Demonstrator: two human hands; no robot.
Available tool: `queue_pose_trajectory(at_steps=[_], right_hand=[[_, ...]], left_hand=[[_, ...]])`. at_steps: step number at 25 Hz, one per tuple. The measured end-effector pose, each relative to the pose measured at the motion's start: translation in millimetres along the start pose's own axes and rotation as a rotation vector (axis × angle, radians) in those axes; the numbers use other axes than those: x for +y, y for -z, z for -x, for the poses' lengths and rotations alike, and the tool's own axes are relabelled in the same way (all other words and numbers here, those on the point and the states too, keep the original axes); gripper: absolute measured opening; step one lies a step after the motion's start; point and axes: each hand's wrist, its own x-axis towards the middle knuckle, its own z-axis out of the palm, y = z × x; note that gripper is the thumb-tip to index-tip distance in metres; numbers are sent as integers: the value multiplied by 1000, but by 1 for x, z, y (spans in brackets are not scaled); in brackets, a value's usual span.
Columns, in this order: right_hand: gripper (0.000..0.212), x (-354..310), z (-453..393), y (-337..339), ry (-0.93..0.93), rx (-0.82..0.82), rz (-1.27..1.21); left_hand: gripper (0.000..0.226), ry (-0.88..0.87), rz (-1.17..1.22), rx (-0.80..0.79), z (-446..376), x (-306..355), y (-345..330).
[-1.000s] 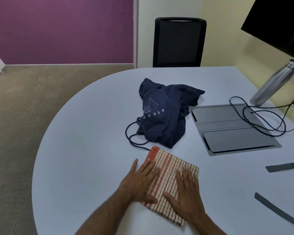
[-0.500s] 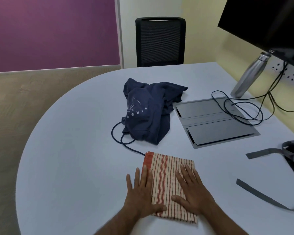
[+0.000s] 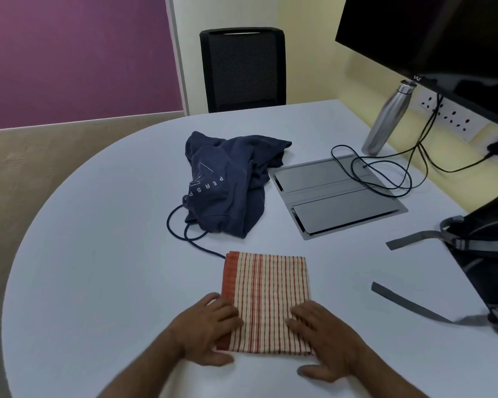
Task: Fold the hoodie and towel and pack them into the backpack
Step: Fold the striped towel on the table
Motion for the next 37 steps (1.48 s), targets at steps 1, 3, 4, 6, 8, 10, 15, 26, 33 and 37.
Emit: queue_pose_trajectory(at_steps=[1, 3, 4, 6, 8, 10, 15, 26, 33, 37], right_hand=[[71, -2, 3, -2, 11, -25, 13], [58, -5, 5, -6, 12, -35, 14], [55, -6, 5, -5, 16, -29, 13], [51, -7, 1, -2, 33, 2, 56], [44, -8, -1, 0, 35, 31, 104], [33, -9, -3, 0, -8, 67, 80], [21, -12, -21, 13, -508, 113, -537], [32, 26, -76, 35, -1134, 111, -1135], [36, 39, -66, 32, -981, 75, -1329], [20, 41, -72, 23, -1002, 170, -1116]], left_hand=[[56, -32, -13, -62, 1, 3, 0], [45, -58, -3, -91, 3, 8, -1], [39, -50, 21, -86, 4, 9, -1], [27, -31, 45, -57, 5, 10, -2], [21, -19, 46, -28, 6, 11, -5], [17, -8, 47, 8, 8, 13, -7], [13, 250, 418, 152, -1, 20, 11], [17, 864, 1110, 415, -44, 2, 24], [9, 897, 864, 361, -59, -9, 13], [13, 958, 779, 329, -68, -14, 14]])
